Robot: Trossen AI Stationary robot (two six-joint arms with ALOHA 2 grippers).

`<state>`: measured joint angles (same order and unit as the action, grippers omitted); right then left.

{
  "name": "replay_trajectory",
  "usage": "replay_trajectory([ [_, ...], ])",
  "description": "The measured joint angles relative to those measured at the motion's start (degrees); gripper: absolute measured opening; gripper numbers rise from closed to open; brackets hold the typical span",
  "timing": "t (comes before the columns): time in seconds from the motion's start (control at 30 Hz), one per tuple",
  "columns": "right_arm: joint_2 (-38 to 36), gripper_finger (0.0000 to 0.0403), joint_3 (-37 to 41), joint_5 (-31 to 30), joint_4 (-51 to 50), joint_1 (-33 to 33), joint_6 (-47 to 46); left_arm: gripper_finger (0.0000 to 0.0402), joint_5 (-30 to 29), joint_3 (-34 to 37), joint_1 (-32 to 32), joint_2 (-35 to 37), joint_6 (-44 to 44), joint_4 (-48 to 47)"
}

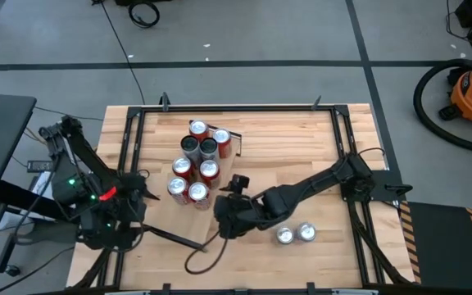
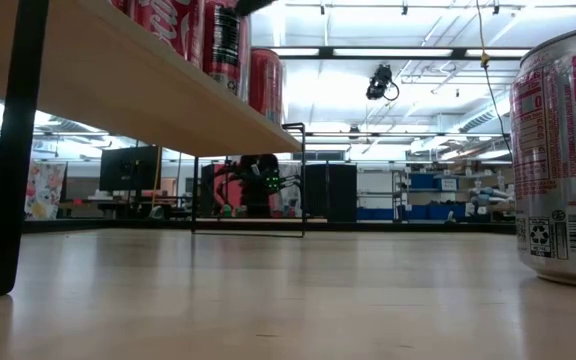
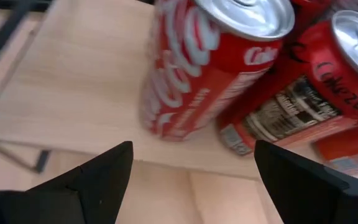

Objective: Place canned beverage on shelf
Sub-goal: Put the red soda can on the shelf

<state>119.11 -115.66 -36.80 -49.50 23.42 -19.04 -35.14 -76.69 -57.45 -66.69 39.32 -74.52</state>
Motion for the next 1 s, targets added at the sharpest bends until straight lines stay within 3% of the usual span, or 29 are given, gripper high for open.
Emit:
replay_trajectory([
  [0.2,0.0,0.0346,1.09,-0.45,0.9,-1.78,-0.18,0.04,-0.13,3.29,0.0,0.0,0.39,0.56],
  [0.37,0.0,0.0346,1.09,4.14,2.37,-2.23,-0.27,0.04,-0.14,4.09,0.0,-0.11,2.19,0.75],
  [0.57,0.0,0.0346,1.09,4.98,3.99,-1.09,-0.28,0.04,-0.03,4.09,-1.32,-0.11,2.62,1.39],
  [0.67,0.0,0.0346,1.09,6.15,5.66,-0.62,-0.29,0.04,0.09,4.09,-1.93,-0.11,-0.88,5.06],
  [0.87,-0.09,0.0346,-2.95,1.85,6.53,1.14,4.39,0.04,-0.48,4.09,-2.91,-0.11,-9.11,11.71],
  [1.0,-0.07,0.0346,-5.18,0.72,6.12,1.27,6.99,0.04,-5.75,4.09,-2.57,-0.11,-12.24,11.73],
])
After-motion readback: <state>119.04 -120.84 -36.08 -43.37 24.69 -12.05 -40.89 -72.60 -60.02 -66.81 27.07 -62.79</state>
